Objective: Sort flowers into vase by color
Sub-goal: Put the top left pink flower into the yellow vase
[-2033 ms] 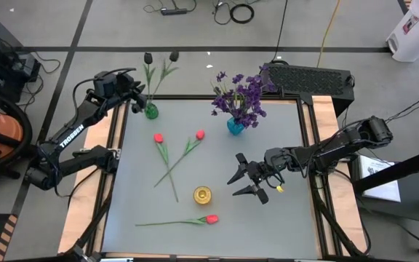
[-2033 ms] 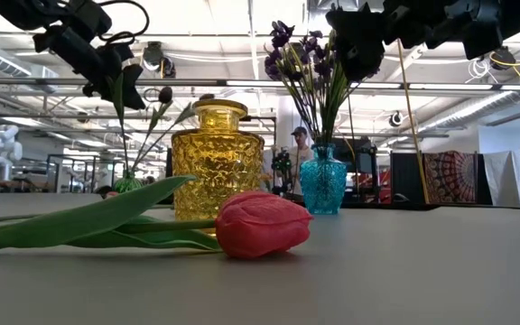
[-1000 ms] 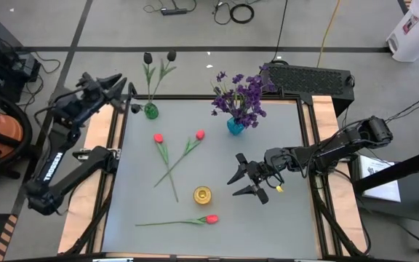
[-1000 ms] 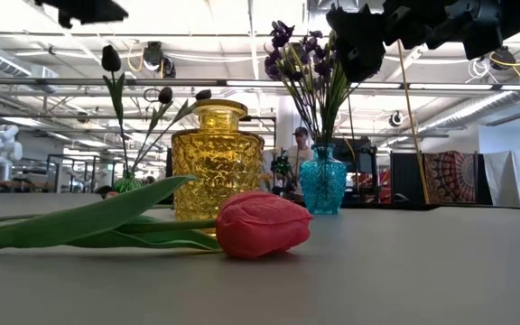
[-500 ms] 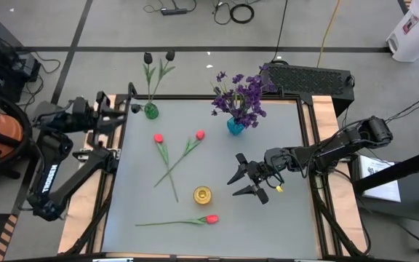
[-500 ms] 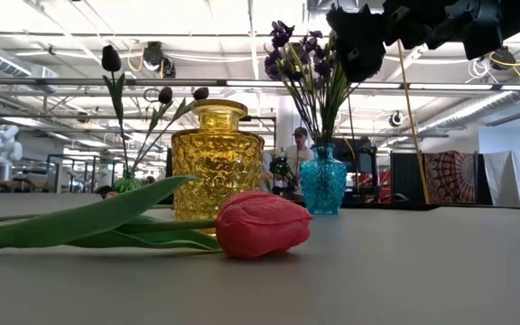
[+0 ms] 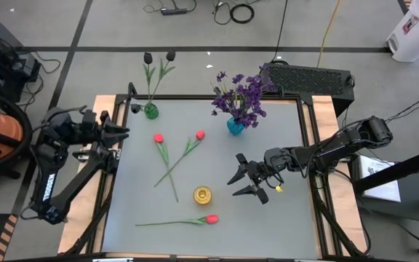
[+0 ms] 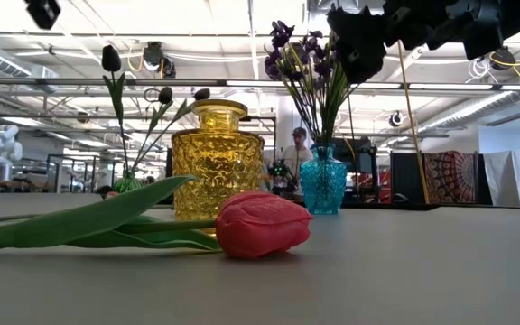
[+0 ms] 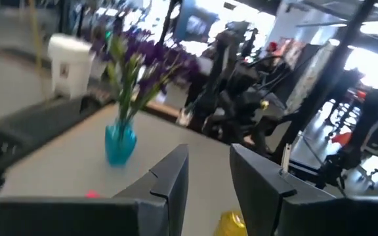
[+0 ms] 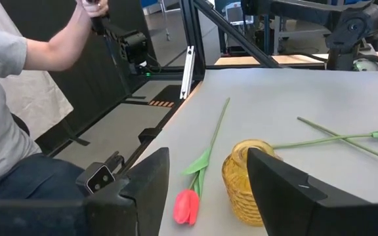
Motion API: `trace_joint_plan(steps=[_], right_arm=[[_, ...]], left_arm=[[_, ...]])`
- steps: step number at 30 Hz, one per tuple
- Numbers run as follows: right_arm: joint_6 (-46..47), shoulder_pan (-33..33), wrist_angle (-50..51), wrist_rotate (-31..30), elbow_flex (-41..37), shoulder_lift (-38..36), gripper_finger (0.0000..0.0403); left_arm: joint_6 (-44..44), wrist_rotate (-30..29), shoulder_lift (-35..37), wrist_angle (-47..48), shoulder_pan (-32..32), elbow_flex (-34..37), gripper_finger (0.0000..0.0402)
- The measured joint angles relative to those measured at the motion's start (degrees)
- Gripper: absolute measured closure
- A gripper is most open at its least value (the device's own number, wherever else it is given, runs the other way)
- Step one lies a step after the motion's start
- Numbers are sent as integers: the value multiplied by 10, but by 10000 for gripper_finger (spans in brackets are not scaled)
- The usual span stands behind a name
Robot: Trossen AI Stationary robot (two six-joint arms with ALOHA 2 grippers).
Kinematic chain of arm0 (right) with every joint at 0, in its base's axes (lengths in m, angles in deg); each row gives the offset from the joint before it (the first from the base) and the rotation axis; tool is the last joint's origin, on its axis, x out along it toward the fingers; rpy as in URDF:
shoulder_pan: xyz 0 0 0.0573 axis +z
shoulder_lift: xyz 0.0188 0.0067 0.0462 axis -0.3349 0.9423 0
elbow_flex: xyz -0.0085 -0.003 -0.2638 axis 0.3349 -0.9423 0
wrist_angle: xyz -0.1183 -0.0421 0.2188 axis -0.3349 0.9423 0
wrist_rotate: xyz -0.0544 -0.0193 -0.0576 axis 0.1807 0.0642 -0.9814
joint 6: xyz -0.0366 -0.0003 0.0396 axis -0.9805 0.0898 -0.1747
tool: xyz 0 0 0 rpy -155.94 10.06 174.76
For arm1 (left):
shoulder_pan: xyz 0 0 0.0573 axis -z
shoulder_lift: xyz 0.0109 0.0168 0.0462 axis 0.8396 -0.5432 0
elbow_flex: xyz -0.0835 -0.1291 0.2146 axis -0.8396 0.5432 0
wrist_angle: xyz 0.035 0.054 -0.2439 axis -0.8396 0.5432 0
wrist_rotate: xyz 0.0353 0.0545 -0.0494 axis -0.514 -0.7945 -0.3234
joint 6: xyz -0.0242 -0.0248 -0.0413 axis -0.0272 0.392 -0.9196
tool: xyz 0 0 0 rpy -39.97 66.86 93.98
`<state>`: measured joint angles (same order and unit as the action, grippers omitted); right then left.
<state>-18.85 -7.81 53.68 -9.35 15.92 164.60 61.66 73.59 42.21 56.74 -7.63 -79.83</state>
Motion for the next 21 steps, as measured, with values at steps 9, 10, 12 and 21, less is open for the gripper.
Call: trace_joint_plan(steps=[9,10,12,21], right_arm=[[-21,0,8,0,0,0,206],[-26,0,8,0,0,0,206],[-36,0,8,0,0,0,206],[-62,0,8,0,0,0,206]], left_arm=[[-1,-97,29,175,0,0,283],[-1,-107,31,190,0,0,283],[-2,-122,36,206,0,2,283],[0,-140,42,183,-1,63,283]])
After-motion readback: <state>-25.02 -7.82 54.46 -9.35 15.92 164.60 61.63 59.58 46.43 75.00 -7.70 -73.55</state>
